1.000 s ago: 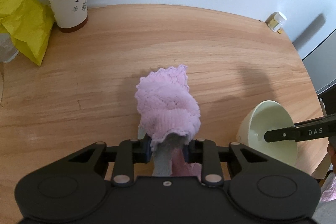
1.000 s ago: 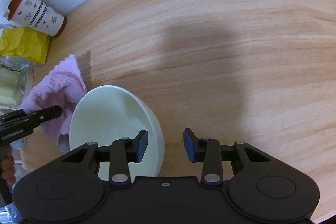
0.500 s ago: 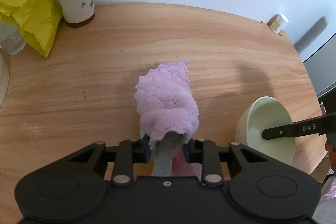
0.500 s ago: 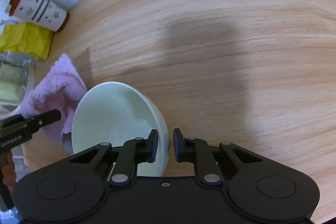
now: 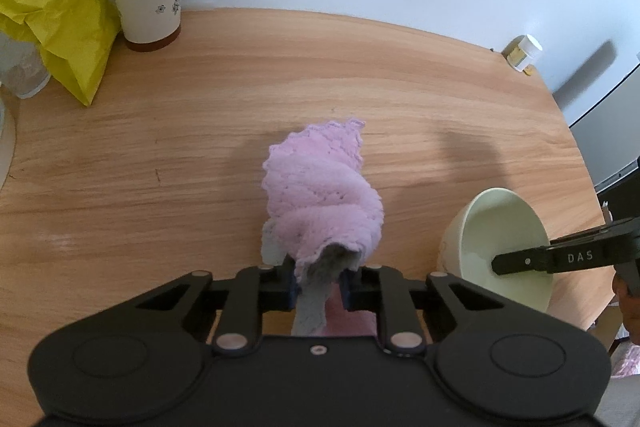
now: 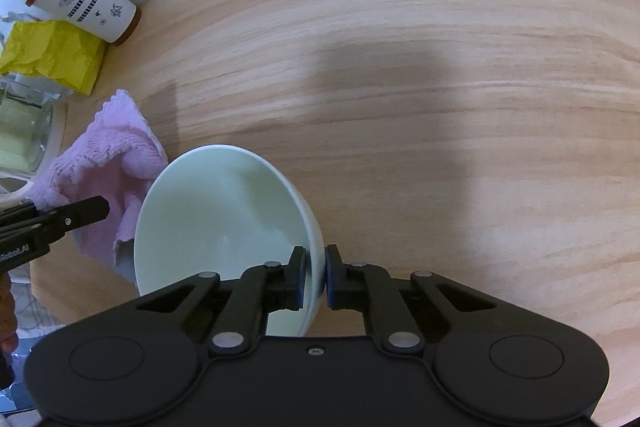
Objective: Clean bowl
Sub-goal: 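Close the right gripper on the pale green bowl rim, then lift the cloth with the left gripper while the right gripper lifts the bowl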
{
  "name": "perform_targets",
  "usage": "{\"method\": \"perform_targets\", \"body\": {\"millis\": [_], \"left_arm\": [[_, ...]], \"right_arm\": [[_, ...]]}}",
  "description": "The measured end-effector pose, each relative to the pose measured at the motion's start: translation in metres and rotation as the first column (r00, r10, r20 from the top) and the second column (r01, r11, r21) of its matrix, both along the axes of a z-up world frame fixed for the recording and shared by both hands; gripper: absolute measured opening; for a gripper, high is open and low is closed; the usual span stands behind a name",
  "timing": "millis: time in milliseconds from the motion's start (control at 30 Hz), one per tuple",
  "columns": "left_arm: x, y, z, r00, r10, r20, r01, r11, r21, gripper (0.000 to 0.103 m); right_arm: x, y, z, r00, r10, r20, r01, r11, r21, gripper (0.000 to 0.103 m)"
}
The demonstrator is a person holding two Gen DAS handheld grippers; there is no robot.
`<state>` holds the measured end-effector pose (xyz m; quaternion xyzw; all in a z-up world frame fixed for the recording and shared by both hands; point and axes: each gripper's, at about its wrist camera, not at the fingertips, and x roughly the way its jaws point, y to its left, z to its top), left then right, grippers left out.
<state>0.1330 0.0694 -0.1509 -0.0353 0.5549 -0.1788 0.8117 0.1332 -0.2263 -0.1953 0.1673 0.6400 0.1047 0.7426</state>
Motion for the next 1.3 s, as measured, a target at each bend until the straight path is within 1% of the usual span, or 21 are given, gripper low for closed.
{"method": "perform_targets", "body": {"millis": [67,167,267,300,333,400,600,700,800,1000,1033,1067,1167,1233,1300], "left_arm": [[-0.001,0.000,0.003,1.000,-0.007,0.004,0.007,1.000,-0.012,0.015],[0.000,0.000,0.005,1.000,-0.018,0.005,0.018,1.000,-0.015,0.015],[0.001,-0.003,0.003,0.999,-0.036,0.017,0.035,0.999,0.021,0.017],[0.002,-0.005,0.002,0.999,-0.046,0.023,0.045,0.999,0.031,0.020],[0.002,-0.006,0.001,0.998,-0.051,0.027,0.050,0.998,0.033,0.029],[0.005,-0.009,-0.004,0.998,-0.052,0.029,0.050,0.998,0.048,0.040],[0.015,-0.016,-0.018,0.997,-0.067,0.047,0.062,0.993,0.097,0.040],[0.019,-0.019,-0.024,0.995,-0.088,0.053,0.082,0.990,0.112,0.037],[0.022,-0.022,-0.028,0.991,-0.109,0.073,0.099,0.987,0.123,0.037],[0.028,-0.020,-0.036,0.992,-0.103,0.066,0.095,0.988,0.125,0.035],[0.029,-0.021,-0.037,0.992,-0.103,0.067,0.094,0.987,0.128,0.029],[0.030,-0.021,-0.037,0.992,-0.107,0.068,0.098,0.987,0.125,0.026],[0.031,-0.021,-0.037,0.992,-0.106,0.068,0.098,0.989,0.110,0.021],[0.031,-0.021,-0.034,0.992,-0.105,0.071,0.098,0.991,0.089,0.015],[0.031,-0.020,-0.031,0.991,-0.109,0.071,0.104,0.992,0.073,0.012]], "right_arm": [[-0.003,0.000,0.000,1.000,-0.002,-0.003,0.002,1.000,0.002,0.010],[-0.003,0.000,0.001,1.000,-0.010,-0.008,0.010,1.000,0.008,0.010],[-0.002,0.002,0.002,1.000,-0.006,-0.007,0.006,1.000,0.002,0.010],[-0.002,0.003,0.003,1.000,-0.005,-0.007,0.005,1.000,0.001,0.010],[-0.003,0.003,0.003,1.000,-0.002,-0.005,0.002,1.000,-0.002,0.010],[-0.003,0.004,0.003,1.000,0.004,-0.003,-0.004,1.000,-0.007,0.011],[-0.005,0.004,0.003,1.000,0.015,-0.009,-0.015,1.000,-0.011,0.011],[-0.004,0.004,0.002,1.000,0.015,-0.017,-0.015,1.000,-0.009,0.011],[-0.004,0.006,0.003,1.000,0.019,-0.020,-0.020,1.000,-0.011,0.012],[-0.006,0.006,0.003,1.000,0.024,-0.018,-0.024,1.000,-0.012,0.013],[-0.006,0.006,0.003,1.000,0.024,-0.019,-0.024,1.000,-0.010,0.013],[-0.007,0.006,0.003,1.000,0.022,-0.020,-0.022,1.000,-0.007,0.013],[-0.007,0.005,0.001,1.000,0.014,-0.024,-0.014,1.000,0.000,0.013],[-0.007,0.005,0.001,1.000,0.016,-0.024,-0.016,1.000,0.000,0.013],[-0.007,0.005,0.000,1.000,0.017,-0.025,-0.017,1.000,0.001,0.014]]}}
